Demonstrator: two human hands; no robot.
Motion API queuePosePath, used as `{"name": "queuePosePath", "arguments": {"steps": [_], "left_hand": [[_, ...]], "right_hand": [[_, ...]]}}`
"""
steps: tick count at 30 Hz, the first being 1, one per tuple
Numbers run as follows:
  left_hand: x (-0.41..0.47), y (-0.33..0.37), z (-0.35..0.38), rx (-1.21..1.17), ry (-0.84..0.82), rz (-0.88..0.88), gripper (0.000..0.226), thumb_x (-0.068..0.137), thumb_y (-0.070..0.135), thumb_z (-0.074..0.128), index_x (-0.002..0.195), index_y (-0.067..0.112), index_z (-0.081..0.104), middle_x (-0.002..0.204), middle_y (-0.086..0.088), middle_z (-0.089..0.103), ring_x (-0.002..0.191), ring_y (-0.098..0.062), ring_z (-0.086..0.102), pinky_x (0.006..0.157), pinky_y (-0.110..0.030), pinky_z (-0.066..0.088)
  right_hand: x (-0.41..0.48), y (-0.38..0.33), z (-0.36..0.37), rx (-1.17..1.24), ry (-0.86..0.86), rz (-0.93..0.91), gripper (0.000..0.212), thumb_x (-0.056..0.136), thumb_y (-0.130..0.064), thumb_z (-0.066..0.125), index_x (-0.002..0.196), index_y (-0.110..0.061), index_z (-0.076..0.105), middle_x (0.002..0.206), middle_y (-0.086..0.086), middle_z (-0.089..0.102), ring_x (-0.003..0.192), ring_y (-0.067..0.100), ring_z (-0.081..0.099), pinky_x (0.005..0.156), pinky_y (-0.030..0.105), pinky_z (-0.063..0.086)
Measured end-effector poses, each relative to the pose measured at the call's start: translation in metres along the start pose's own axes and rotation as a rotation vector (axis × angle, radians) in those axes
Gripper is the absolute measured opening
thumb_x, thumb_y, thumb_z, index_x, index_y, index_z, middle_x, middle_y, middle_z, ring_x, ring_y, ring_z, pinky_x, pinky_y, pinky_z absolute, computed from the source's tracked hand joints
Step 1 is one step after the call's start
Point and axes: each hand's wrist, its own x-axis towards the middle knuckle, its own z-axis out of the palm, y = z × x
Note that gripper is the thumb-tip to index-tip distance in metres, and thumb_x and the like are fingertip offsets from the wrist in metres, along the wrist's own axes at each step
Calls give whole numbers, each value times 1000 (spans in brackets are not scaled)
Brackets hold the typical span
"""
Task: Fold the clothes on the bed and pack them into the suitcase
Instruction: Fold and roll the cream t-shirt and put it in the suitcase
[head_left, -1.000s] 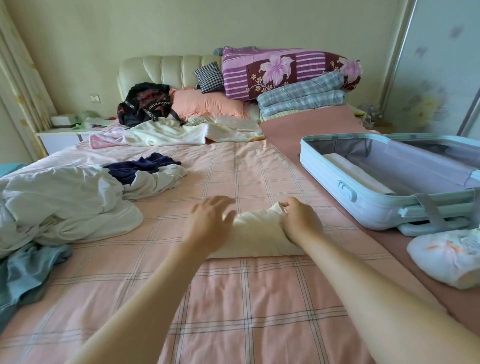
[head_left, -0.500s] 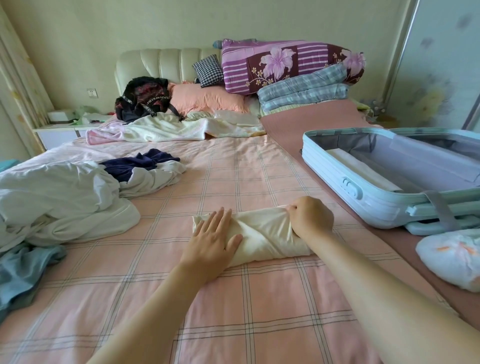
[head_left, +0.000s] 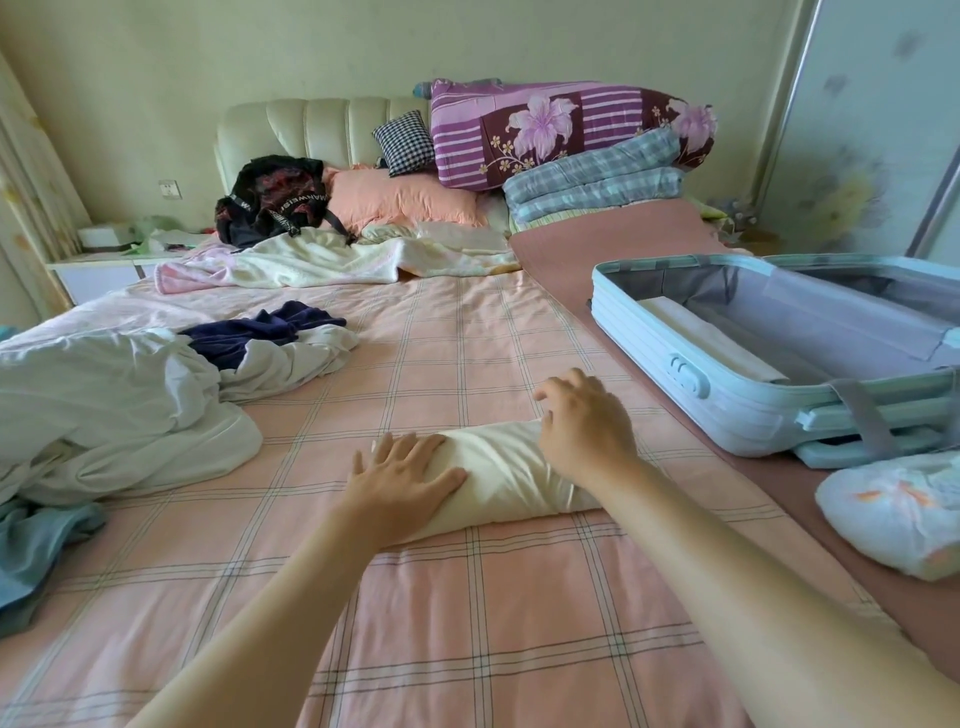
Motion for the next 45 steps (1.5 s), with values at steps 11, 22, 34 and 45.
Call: {"name": "queuePosePath", "arguments": {"steps": [11, 22, 34, 45], "left_hand": [[-18, 48, 2, 94, 166, 278, 103, 69, 88, 20, 156, 33, 17, 163, 10, 18, 150, -12, 14, 122, -41, 14], [-22, 37, 14, 139, 167, 250, 115, 59, 100, 17, 155, 37, 13, 164, 11, 12, 151, -18, 12, 121, -45, 16], [-23, 19, 2, 48, 29, 335, 80, 92, 27, 58, 158, 30, 12, 165, 6, 14, 152, -21, 12, 123, -46, 14], [-42, 15, -21, 111, 46, 298, 80, 85, 20, 64, 154, 29, 24, 160, 7, 28, 147, -13, 23, 116, -36, 27]], "right_hand": [[-39, 50, -27, 543, -389, 291, 15, 83, -24, 74, 69, -22, 71, 71, -13, 70, 68, -1, 62, 67, 23, 49], [-49, 57, -37, 61, -293, 288, 39, 98, -40, 57, 63, -25, 49, 83, -7, 62, 83, 22, 59, 70, 31, 41], [-53, 60, -47, 389, -315, 298, 17, 65, -24, 91, 69, -19, 76, 65, -14, 66, 65, 4, 58, 58, 17, 39], [-53, 6, -48, -70, -264, -119, 79, 76, -25, 52, 151, -19, 28, 161, 9, 10, 152, 29, 5, 123, 45, 10]]}}
